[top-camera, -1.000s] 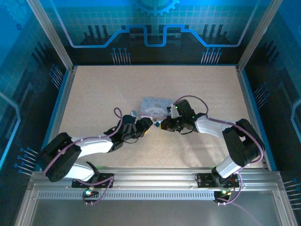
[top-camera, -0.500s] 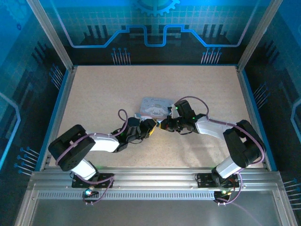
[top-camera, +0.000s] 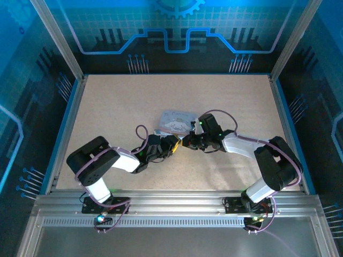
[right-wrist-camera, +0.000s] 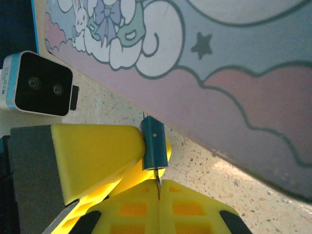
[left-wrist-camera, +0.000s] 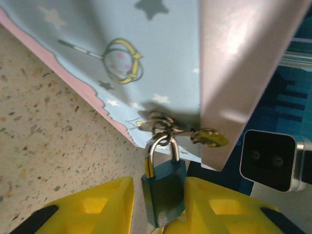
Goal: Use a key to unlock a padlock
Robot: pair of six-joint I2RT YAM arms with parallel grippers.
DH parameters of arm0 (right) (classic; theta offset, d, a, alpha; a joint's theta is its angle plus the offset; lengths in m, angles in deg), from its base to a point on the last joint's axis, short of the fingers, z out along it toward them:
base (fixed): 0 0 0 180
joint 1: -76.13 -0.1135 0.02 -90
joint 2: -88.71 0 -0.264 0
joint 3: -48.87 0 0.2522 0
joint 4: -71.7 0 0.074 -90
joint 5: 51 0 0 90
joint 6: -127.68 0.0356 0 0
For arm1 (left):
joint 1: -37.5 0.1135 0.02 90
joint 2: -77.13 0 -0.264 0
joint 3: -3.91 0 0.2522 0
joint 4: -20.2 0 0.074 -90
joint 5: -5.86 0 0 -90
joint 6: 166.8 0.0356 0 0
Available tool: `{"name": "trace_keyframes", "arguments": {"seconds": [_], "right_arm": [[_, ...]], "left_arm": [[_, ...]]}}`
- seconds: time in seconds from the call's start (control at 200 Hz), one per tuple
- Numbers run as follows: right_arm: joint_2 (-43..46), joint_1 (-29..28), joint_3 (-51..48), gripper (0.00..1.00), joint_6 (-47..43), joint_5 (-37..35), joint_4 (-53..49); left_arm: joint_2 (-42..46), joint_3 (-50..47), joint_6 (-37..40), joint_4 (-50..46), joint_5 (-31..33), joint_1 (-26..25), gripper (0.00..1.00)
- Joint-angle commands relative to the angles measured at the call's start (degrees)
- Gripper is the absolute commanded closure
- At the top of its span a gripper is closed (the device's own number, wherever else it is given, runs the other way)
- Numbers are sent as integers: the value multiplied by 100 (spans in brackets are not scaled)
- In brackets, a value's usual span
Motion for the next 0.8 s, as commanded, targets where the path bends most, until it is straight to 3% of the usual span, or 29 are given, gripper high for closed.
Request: {"name": "trace_keyframes", "arguments": {"seconds": [0.0,0.49,0.67,0.795], "right_arm": [[141,-117,-58,100,129,67,261],[259,-165,-184,98,323,50,529],[449,-144,-319,83,154,-111,355],[655,-77,-479,74,-35,-202,210]], "left_arm": [[-224,39,-207,586,147,-45,69],[-132,29,-106,510,303,-48,88],[67,35,0,257,371,-52,96],[149,43,40,169,386,-53,96]]}}
